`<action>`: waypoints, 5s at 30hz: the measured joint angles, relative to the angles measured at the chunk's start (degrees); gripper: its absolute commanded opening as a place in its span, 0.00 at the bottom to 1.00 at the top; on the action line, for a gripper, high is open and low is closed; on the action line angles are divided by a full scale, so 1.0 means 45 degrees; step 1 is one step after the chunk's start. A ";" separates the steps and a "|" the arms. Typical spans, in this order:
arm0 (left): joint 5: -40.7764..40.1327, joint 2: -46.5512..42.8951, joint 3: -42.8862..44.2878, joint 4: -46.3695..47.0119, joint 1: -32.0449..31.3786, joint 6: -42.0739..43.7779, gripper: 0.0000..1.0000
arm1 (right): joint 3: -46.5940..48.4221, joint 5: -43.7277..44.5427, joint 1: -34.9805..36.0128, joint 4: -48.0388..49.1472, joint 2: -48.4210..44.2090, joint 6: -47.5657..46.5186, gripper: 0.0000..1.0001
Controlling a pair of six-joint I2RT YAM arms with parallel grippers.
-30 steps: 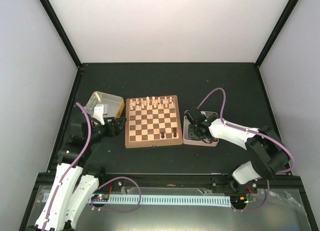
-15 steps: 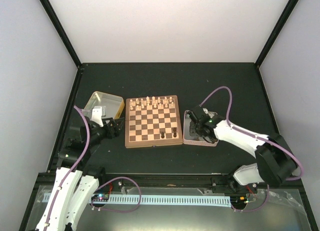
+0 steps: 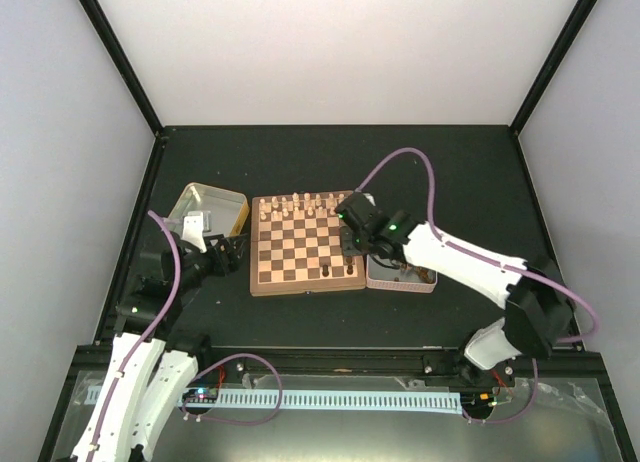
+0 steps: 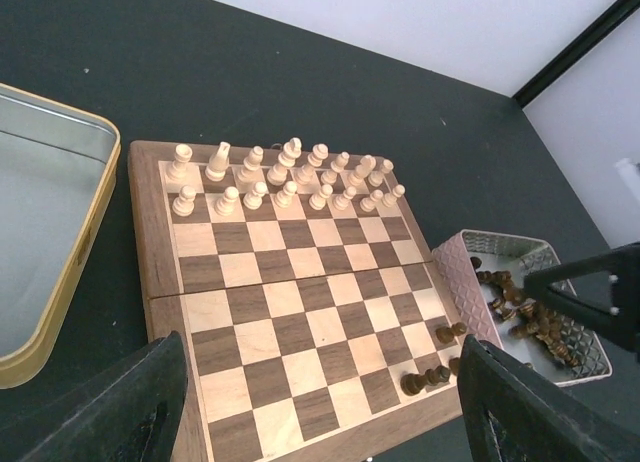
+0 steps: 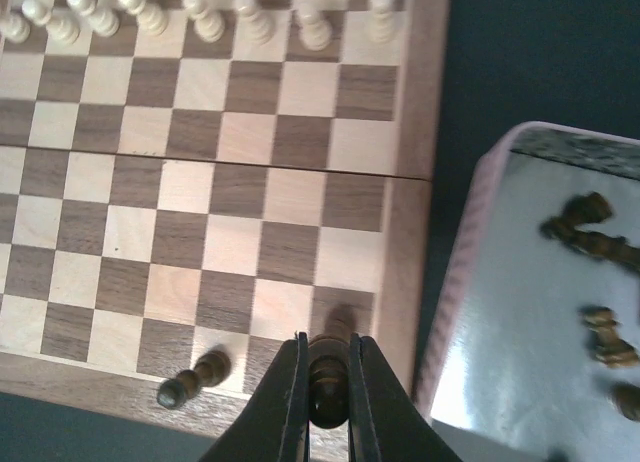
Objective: Set up the chess pieces on the board
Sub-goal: Place the chess piece on the chessboard, then pick up the chess piece from the storage box.
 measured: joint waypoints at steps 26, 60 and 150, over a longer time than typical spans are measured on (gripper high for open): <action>-0.0194 0.0000 -0.0068 0.0010 0.0000 0.0005 0.77 | 0.1865 0.0073 0.1258 -0.0452 0.4420 -0.0617 0.07; -0.0189 0.0170 -0.0068 0.0044 0.0000 0.0005 0.77 | 0.1792 0.1195 0.0714 -0.0248 0.1695 -0.0646 0.32; 0.3793 0.3439 -0.0209 0.3852 -0.0427 -0.2725 0.79 | -0.3356 -0.2968 -0.4367 0.3653 -0.1569 -0.2438 0.08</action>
